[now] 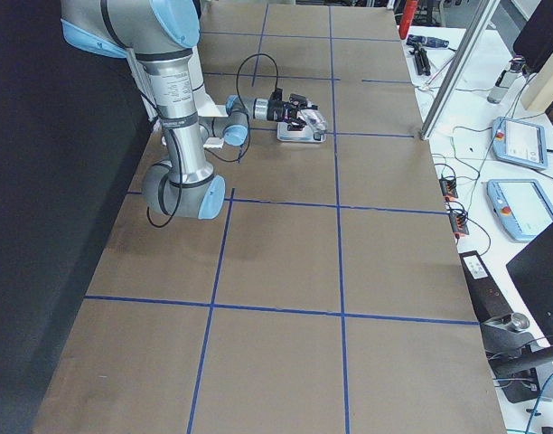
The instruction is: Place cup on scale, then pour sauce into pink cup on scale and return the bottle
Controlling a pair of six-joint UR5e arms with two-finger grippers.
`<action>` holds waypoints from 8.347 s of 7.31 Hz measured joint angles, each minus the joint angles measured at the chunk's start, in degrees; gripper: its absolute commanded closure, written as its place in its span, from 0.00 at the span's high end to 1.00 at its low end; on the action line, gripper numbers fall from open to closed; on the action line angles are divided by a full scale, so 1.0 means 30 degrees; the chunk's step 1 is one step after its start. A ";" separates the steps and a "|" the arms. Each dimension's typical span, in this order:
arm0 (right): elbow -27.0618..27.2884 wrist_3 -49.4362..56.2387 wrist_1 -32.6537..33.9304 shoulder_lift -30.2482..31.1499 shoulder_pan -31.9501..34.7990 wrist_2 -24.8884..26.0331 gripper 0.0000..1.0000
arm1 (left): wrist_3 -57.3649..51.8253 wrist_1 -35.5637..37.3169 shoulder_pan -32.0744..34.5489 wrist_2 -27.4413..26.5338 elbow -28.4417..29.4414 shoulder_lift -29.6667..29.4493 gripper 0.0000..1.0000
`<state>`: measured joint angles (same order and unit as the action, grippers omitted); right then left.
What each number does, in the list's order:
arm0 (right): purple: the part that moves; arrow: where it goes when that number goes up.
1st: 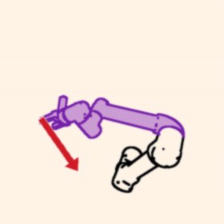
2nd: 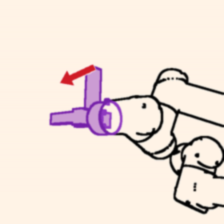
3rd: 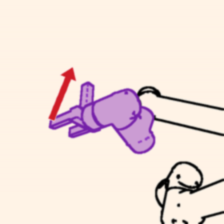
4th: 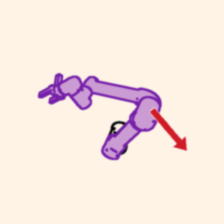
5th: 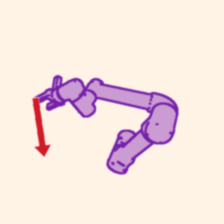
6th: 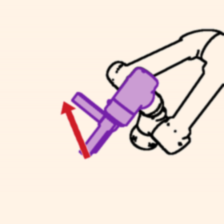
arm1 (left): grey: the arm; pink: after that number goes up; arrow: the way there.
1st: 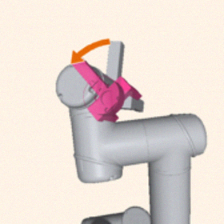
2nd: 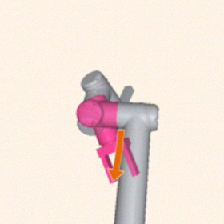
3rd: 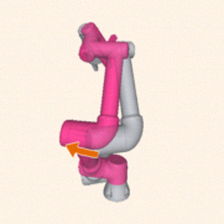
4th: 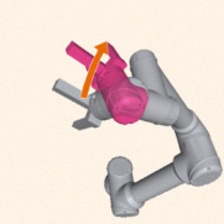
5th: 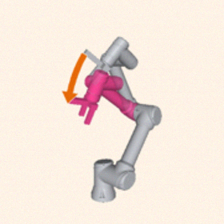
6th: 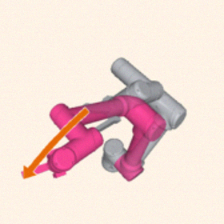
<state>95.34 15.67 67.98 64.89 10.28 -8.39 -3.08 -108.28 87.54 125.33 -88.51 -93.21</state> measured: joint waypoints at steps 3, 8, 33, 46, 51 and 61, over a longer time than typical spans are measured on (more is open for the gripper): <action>-0.0019 -0.1227 -0.0012 0.0018 -0.0025 -0.0054 0.00 | 0.0001 0.0000 0.0112 0.0000 -0.0019 -0.0005 1.00; 0.0141 -0.3963 -0.0056 -0.0021 -0.0075 -0.0631 0.00 | 0.0029 0.0019 0.0223 0.0000 -0.0069 -0.0033 1.00; 0.3842 -3.2733 -0.2771 0.8492 0.3263 -1.1378 0.00 | 0.0177 0.0029 0.0264 -0.0029 -0.0440 0.0015 1.00; 0.3529 -3.2858 -0.2767 0.8575 0.3253 -1.2346 0.44 | 0.0235 0.0088 0.0264 -0.0032 -0.0439 -0.0217 1.00; 0.3575 -3.2889 -0.2766 0.8571 0.3253 -1.2373 1.00 | 0.0235 0.0087 0.0264 -0.0045 -0.0440 -0.0247 1.00; 0.6800 -3.3026 -0.1857 1.1756 0.1015 -1.1822 1.00 | 0.0235 0.0087 0.0263 -0.0030 -0.0696 -0.0179 1.00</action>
<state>115.74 -83.41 62.41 100.16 13.33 -43.86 -2.37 -108.02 88.33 125.24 -90.59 -93.75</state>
